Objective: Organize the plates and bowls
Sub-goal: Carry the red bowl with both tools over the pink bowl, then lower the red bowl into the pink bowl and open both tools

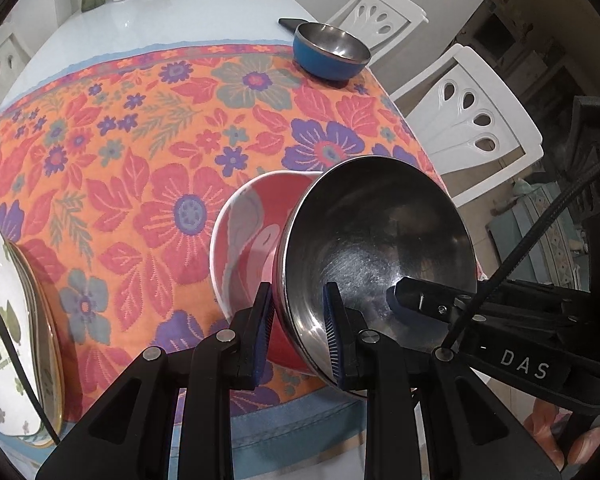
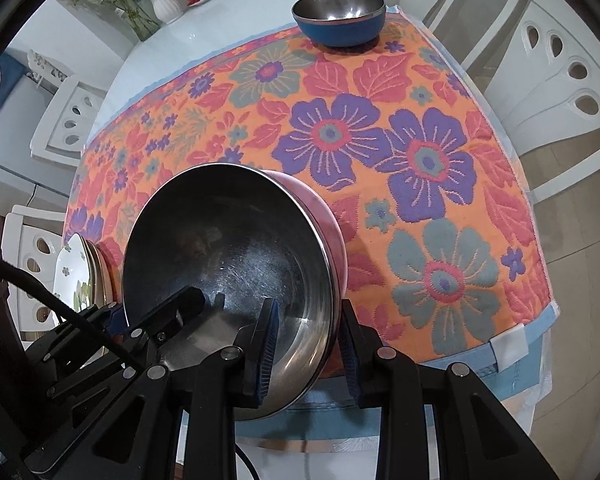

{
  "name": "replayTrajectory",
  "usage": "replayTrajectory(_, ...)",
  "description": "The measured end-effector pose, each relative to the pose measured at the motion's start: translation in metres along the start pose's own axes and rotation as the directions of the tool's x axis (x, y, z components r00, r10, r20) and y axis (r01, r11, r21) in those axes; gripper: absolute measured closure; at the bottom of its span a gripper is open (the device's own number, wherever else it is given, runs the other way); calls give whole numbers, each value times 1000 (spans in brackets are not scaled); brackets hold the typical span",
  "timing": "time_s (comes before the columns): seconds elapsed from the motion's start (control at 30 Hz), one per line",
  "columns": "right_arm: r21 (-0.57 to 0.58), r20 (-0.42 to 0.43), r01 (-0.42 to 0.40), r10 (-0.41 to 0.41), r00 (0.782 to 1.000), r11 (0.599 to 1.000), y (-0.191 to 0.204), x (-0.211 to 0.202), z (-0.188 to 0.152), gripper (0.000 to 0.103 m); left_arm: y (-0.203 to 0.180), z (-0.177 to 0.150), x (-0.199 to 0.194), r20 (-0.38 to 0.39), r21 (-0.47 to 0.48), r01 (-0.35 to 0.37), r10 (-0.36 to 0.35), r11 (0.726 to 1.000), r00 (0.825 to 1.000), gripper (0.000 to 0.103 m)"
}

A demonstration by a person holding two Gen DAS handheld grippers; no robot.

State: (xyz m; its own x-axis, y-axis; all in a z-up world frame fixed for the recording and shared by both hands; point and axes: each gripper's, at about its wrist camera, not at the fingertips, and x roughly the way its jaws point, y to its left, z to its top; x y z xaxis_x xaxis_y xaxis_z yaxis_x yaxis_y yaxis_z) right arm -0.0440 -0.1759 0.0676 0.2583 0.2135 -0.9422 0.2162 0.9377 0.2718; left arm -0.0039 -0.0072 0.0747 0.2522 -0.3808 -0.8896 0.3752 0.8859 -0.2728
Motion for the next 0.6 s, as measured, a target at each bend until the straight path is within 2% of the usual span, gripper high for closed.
replayTrajectory(0.07,3,-1,-2,2,1000,1000,1,0,0,74,2,1,-1,1,1,-16,16,1000,1000,78)
replayTrajectory(0.17,3,1,1,-1,1000,1000,1,-1,0,75,6,1,-4,12,0,-34,34,999,999,68)
replayTrajectory(0.3,9,-7,-6,6,1000,1000,0,0,-1,75,13,2,-13,32,-7,-14,14,1000,999,70)
replayTrajectory(0.43,7,-10,-9,9,1000,1000,1,0,-5,75,17,-2,-17,42,-7,-49,49,999,998,70)
replayTrajectory(0.6,-2,-8,-6,6,1000,1000,5,0,-8,74,27,-7,-7,1,-45,-62,62,997,998,69)
